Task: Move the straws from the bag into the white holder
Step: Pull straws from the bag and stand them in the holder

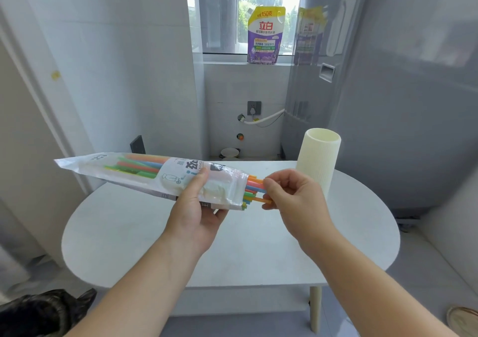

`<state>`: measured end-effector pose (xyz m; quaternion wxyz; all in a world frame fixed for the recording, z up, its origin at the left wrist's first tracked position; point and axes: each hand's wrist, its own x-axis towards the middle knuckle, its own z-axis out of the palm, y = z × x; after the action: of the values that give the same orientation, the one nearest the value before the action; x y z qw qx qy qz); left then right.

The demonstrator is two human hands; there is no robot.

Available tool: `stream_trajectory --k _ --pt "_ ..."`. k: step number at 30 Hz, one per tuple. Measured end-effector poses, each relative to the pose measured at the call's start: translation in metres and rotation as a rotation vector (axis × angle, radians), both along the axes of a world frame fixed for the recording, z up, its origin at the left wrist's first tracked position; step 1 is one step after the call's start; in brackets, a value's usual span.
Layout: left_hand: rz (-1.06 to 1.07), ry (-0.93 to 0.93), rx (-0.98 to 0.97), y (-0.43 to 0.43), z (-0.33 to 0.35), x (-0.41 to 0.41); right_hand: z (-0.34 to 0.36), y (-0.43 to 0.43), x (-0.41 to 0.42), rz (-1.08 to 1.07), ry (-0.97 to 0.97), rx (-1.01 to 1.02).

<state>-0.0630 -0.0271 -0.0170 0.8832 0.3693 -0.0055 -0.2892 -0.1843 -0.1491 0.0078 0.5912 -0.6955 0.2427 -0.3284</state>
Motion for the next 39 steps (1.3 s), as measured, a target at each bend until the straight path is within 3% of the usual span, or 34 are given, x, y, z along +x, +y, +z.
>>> stream_trajectory --k 5,11,16,23,35,39 --pt "-0.001 0.005 -0.007 0.0 -0.002 -0.001 -0.001 0.004 -0.001 0.101 0.041 -0.009" --pt "0.035 0.011 -0.028 0.003 -0.001 0.005 0.001 -0.004 -0.003 -0.004 0.005 0.044" --pt "0.049 0.011 -0.031 0.004 -0.002 0.005 0.0 0.0 -0.006 0.108 0.065 0.089" --pt "0.047 0.012 -0.032 0.002 0.0 0.003 0.004 -0.003 -0.006 0.038 0.011 0.097" --pt "0.092 0.054 -0.088 0.01 0.007 0.011 0.005 -0.01 -0.011 0.144 -0.195 0.538" --pt "0.106 0.049 -0.111 0.01 0.008 0.01 -0.007 0.011 -0.002 0.217 -0.174 0.669"
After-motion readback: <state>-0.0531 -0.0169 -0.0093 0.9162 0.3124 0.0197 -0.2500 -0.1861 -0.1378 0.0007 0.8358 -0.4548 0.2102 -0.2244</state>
